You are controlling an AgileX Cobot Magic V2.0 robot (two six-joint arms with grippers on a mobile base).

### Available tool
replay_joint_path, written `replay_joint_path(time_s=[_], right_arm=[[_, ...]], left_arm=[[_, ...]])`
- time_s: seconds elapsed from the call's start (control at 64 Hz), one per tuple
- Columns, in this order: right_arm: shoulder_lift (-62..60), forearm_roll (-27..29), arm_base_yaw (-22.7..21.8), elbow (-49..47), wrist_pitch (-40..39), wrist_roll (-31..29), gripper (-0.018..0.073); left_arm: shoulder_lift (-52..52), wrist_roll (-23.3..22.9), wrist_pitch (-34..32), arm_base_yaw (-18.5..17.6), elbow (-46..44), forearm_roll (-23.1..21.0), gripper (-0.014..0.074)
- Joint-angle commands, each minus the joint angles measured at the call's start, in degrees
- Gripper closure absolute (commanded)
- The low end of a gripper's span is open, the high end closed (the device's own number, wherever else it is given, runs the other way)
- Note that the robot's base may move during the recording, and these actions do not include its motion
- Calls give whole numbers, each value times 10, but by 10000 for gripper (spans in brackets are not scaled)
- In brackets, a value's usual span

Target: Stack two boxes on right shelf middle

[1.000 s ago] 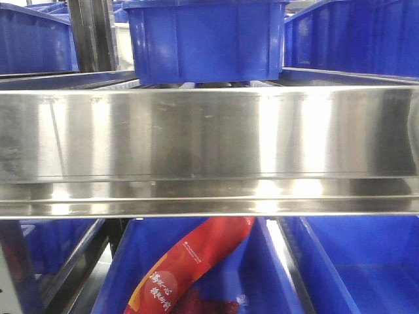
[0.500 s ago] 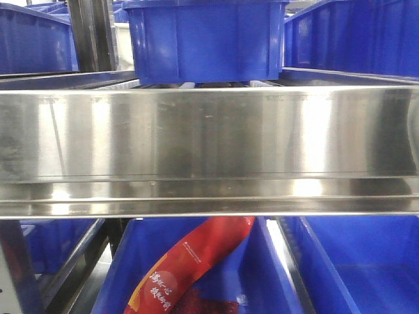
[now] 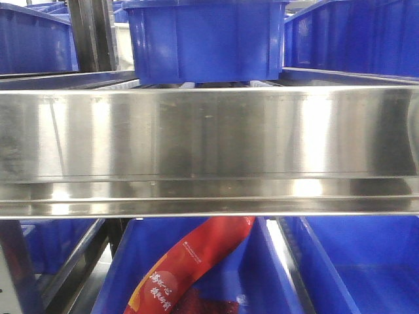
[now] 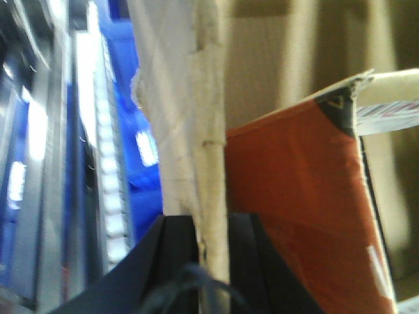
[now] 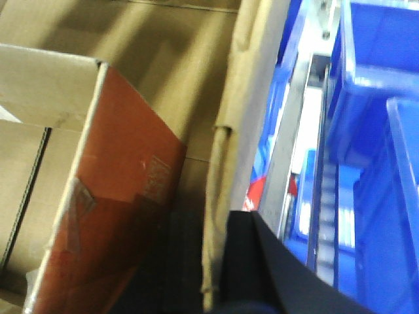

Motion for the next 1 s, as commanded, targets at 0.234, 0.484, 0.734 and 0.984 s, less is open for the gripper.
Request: replay_joint_path(time_s=[0.234, 0.484, 0.734, 0.984], right_arm=[[78, 8, -1, -5, 15, -7, 713], [160, 8, -1, -5, 42, -7, 713], [175, 8, -1, -5, 45, -7, 437], [164, 8, -1, -15, 44, -7, 52]], left_arm=[[78, 2, -7, 8, -6, 75, 708], [132, 11, -7, 22, 15, 52, 708], [138, 11, -7, 22, 24, 41, 485], [136, 11, -7, 22, 24, 41, -7]])
